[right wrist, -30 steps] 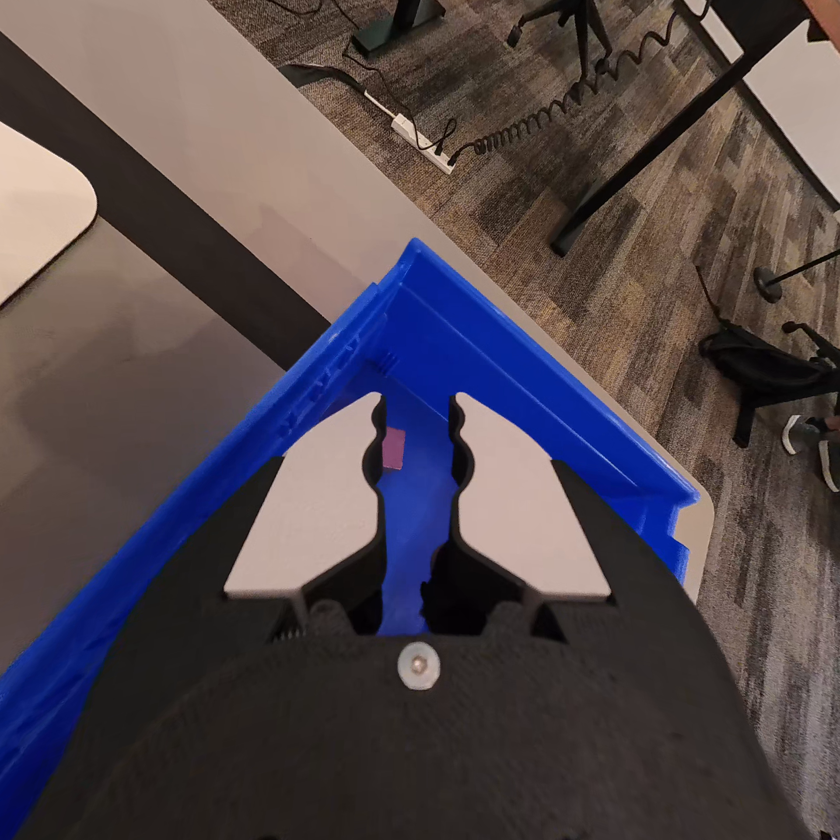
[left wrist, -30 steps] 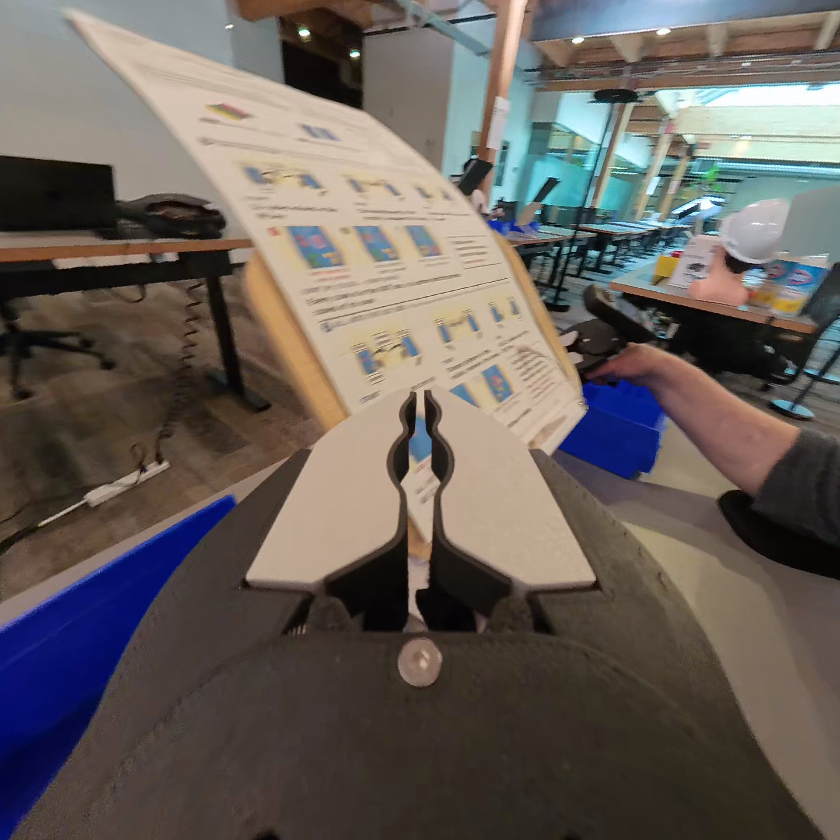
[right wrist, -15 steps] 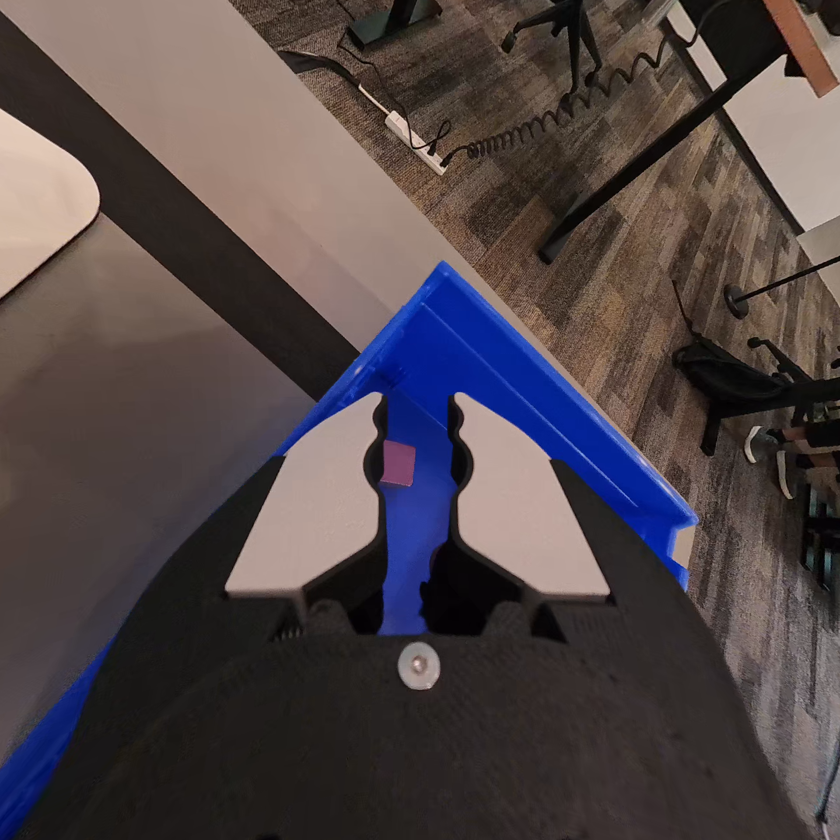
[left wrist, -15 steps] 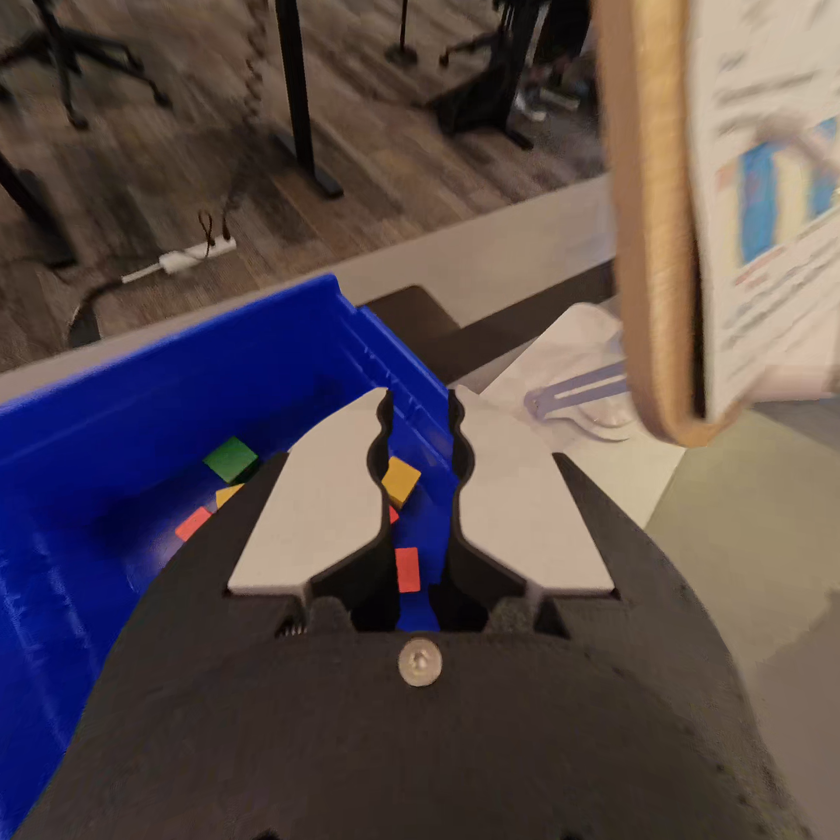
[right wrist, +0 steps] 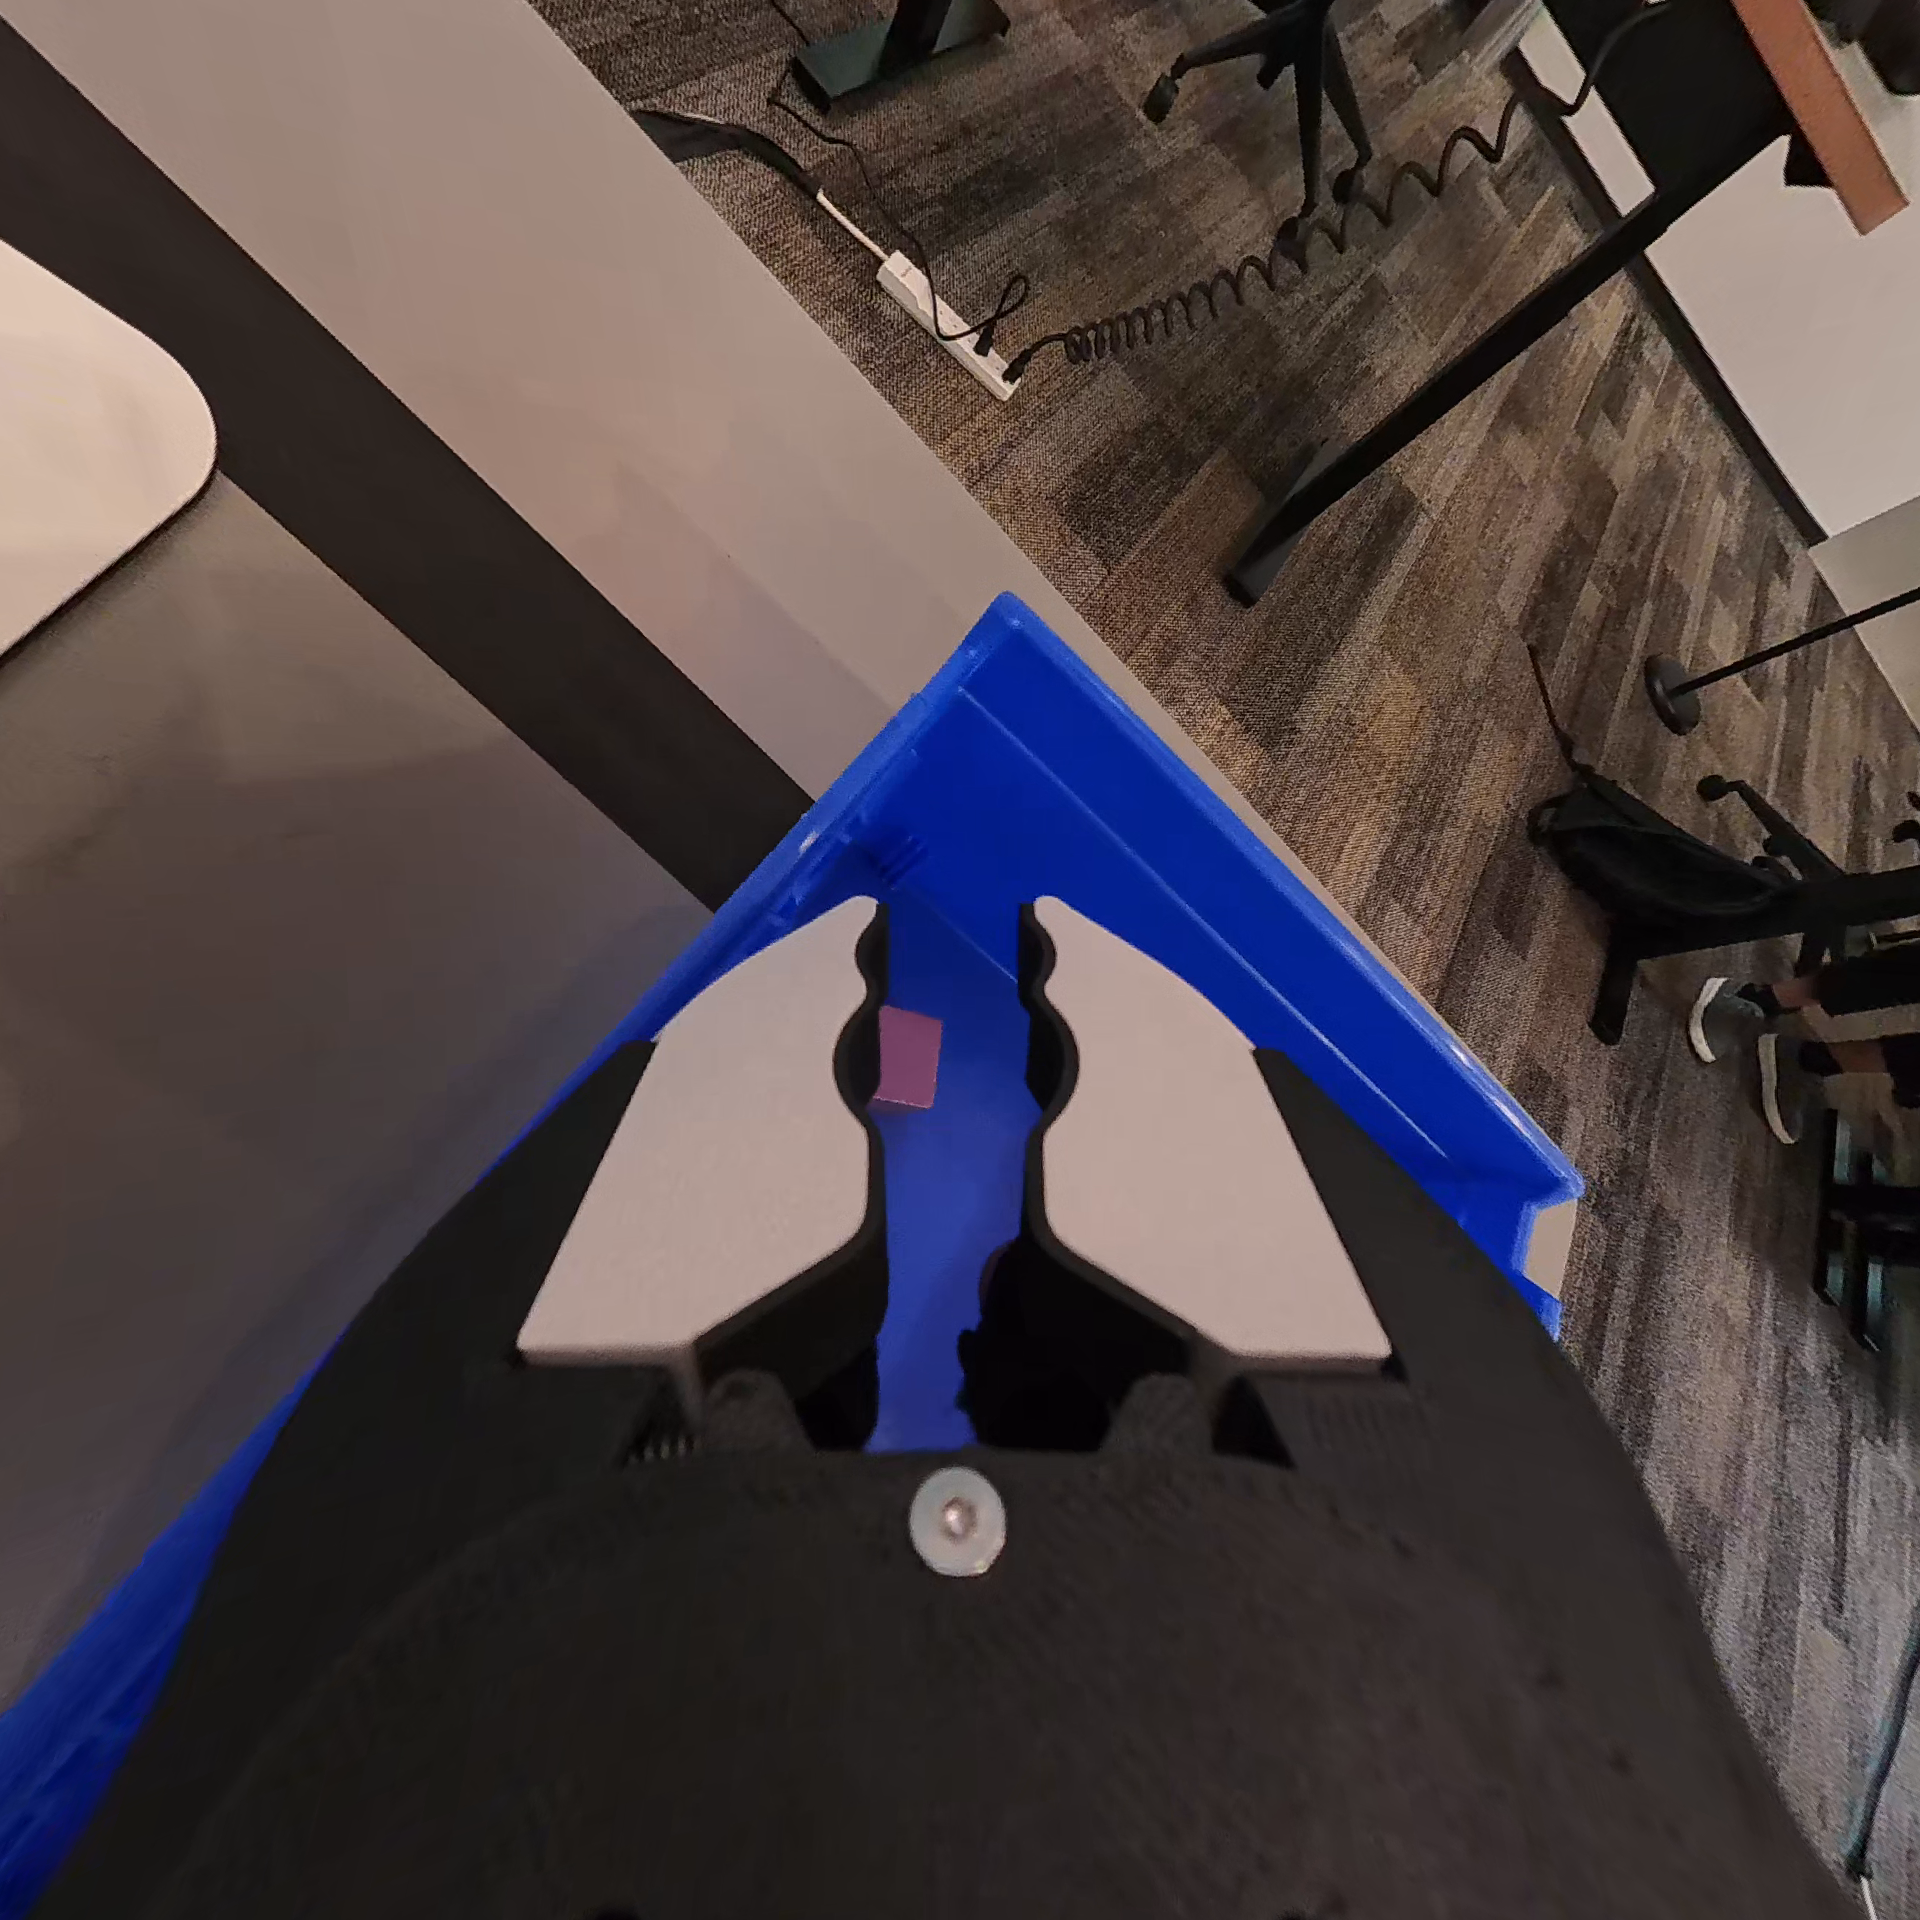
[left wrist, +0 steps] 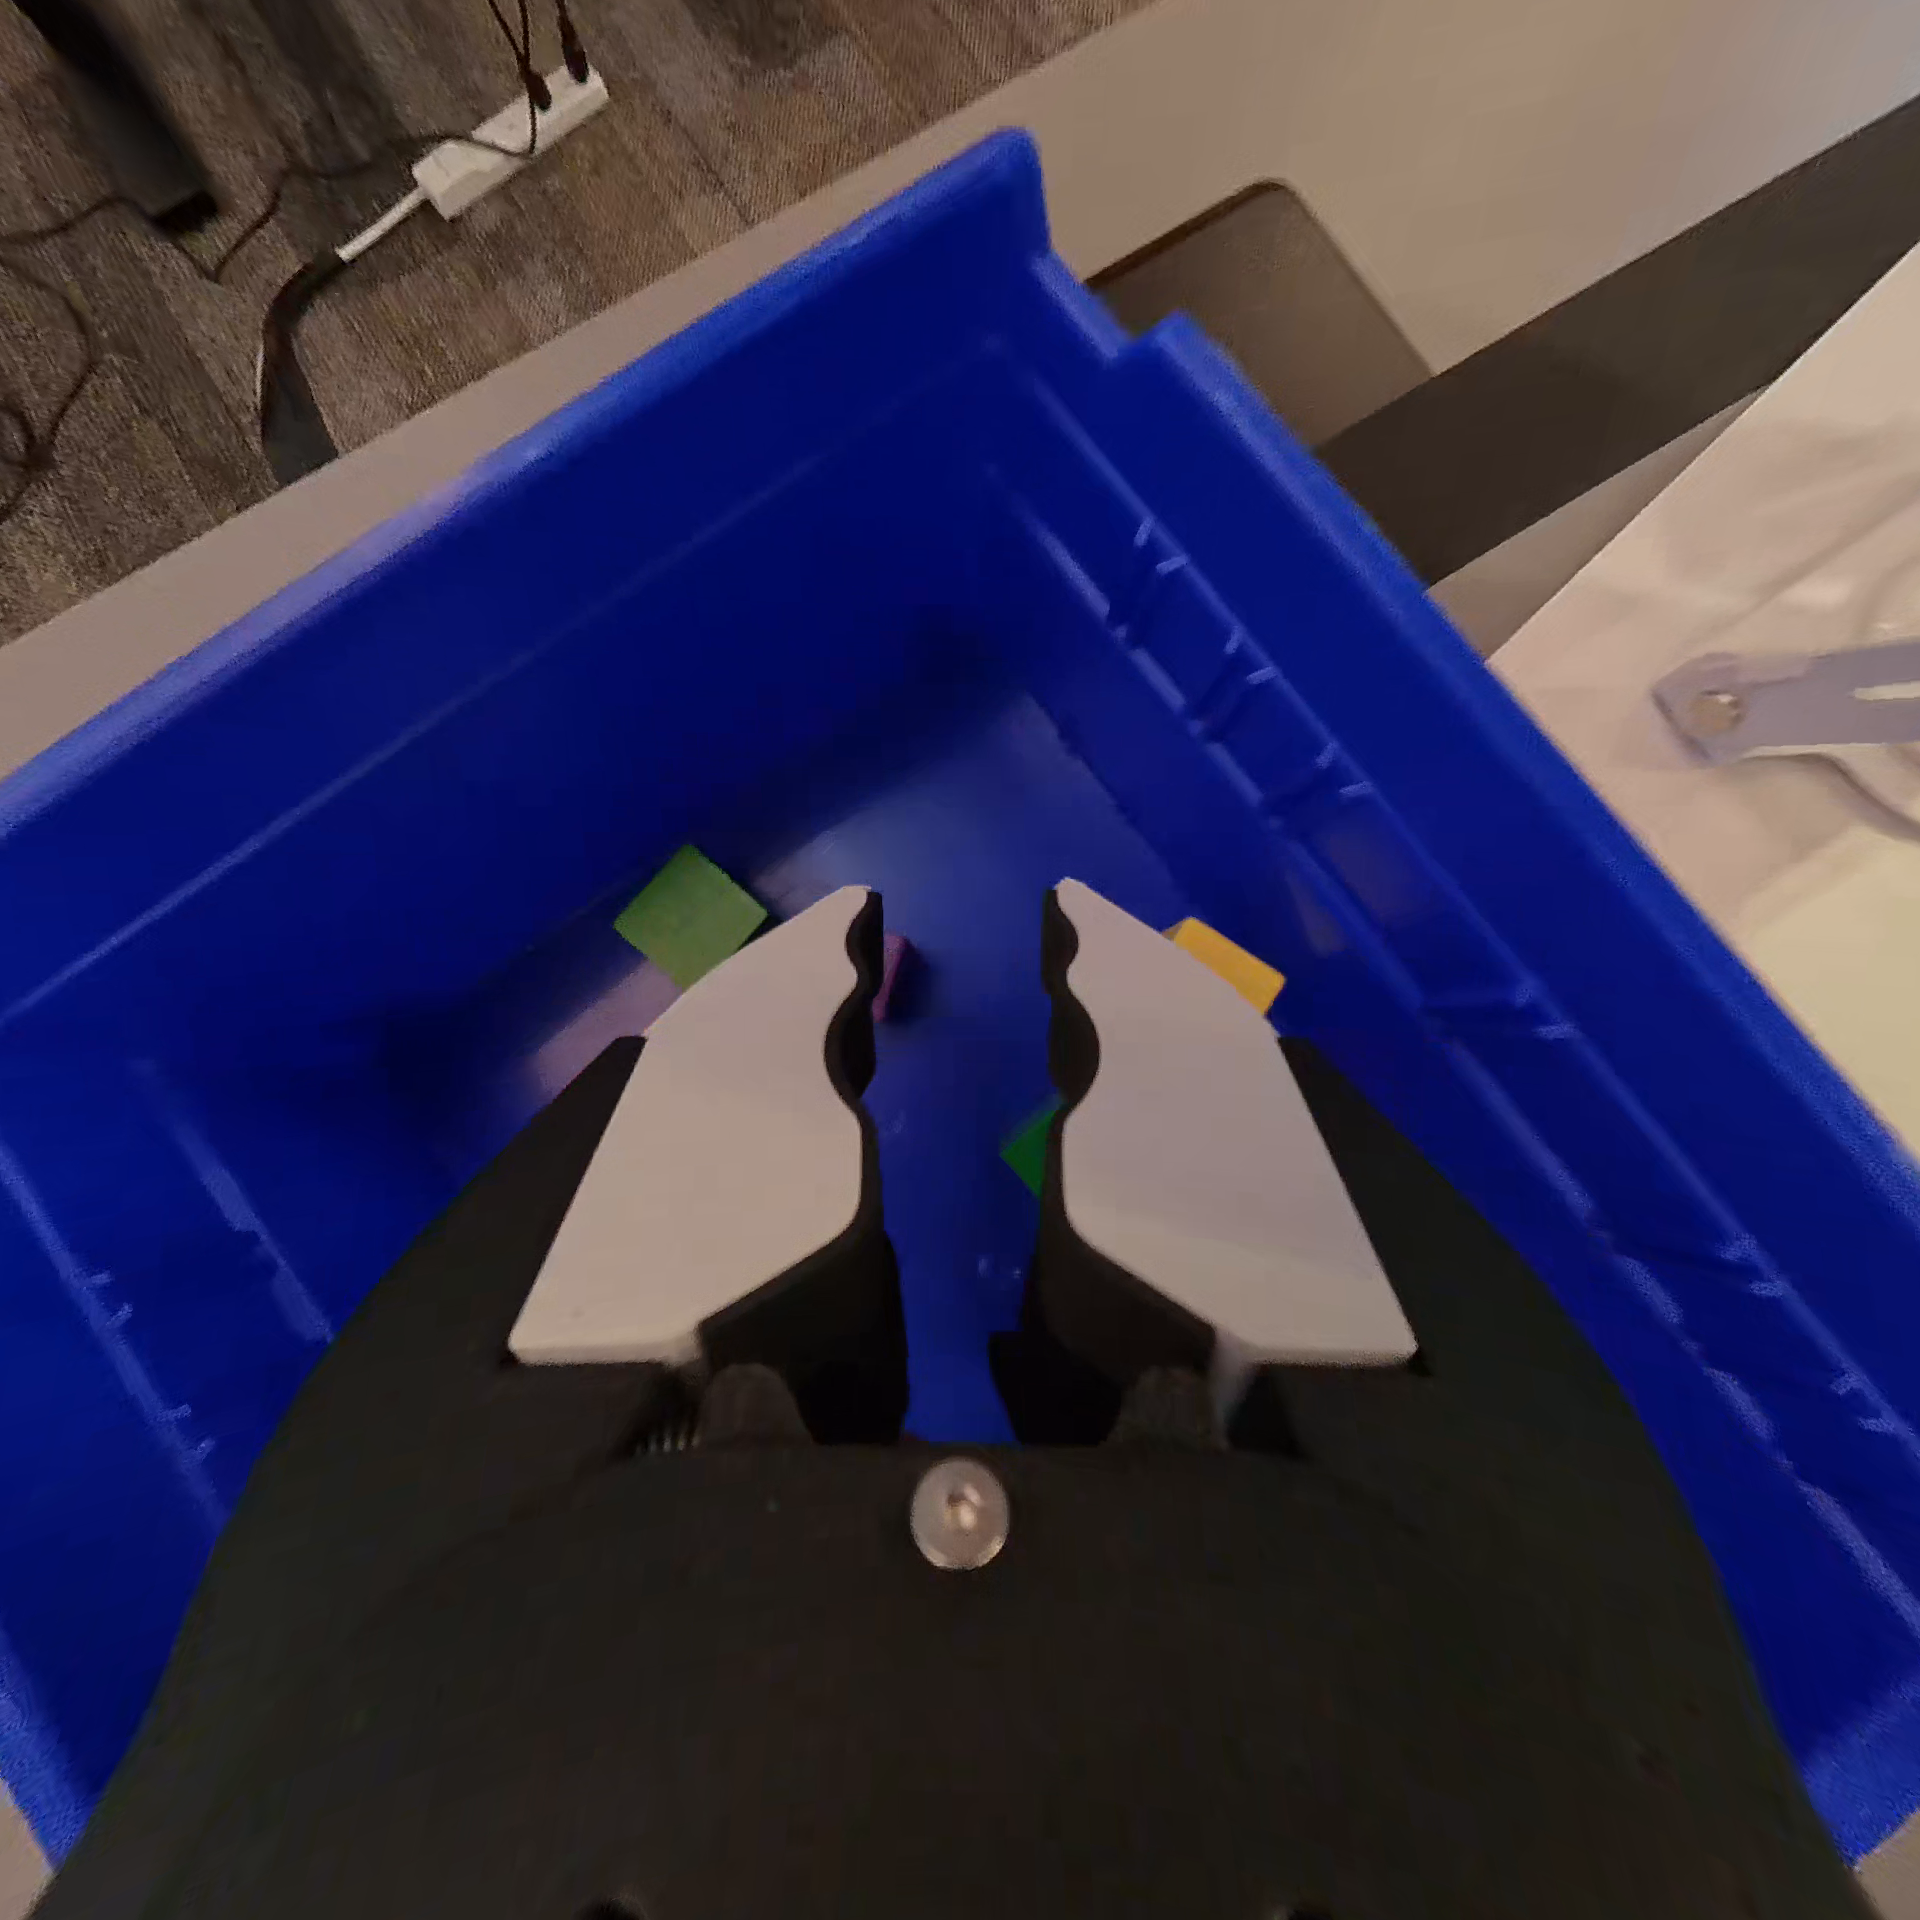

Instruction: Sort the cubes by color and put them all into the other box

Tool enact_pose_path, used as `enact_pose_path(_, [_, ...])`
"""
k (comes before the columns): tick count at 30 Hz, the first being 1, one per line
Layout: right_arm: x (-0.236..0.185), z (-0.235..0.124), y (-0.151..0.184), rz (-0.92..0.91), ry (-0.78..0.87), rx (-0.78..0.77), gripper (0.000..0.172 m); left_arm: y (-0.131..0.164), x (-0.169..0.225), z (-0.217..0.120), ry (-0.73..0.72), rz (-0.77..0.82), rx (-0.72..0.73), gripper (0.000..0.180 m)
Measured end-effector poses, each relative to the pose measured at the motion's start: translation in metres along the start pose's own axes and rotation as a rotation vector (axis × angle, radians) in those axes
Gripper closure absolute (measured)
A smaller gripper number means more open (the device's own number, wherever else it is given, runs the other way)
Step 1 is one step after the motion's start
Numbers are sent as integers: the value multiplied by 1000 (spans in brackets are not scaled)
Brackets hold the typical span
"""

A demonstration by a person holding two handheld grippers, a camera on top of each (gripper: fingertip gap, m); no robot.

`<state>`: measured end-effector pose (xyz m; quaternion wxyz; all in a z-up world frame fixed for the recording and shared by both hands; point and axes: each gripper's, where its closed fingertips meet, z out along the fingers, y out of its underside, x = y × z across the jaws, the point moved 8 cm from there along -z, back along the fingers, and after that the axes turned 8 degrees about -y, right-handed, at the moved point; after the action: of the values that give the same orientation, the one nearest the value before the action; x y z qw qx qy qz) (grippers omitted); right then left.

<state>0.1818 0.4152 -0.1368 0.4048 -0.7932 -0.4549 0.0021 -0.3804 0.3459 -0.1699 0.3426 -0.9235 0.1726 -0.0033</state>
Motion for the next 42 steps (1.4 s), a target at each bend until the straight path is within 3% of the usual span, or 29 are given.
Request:
enact_pose_path(1, [0,0,0,-2,0,0,148,2,-2,3,-8,6,-16,151])
enact_pose_path(17, [-5,3,-1,-28,-11,-10,148,26,-15,37,-150,68,-179,143])
enact_pose_path(20, [-5,2,-1,-29,-10,-8,148,25,-13,38,-139,74,-164,156])
enact_pose_path(27, [-5,1,-2,-35,-5,-6,148,24,-14,34,-157,77,-167,158])
enact_pose_path(31, [-3,-8,-7,-44,23,15,148,11,-18,10,-117,-4,-50,157])
enact_pose_path(35, [4,-31,-19,-62,104,78,148,-11,-20,-37,-50,-89,145,158])
enact_pose_path(38, [4,-58,-36,-98,182,169,148,-27,-18,-81,-21,-120,305,158])
enact_pose_path(42, [-13,-100,-69,-196,258,366,148,-51,7,-139,134,-120,536,158])
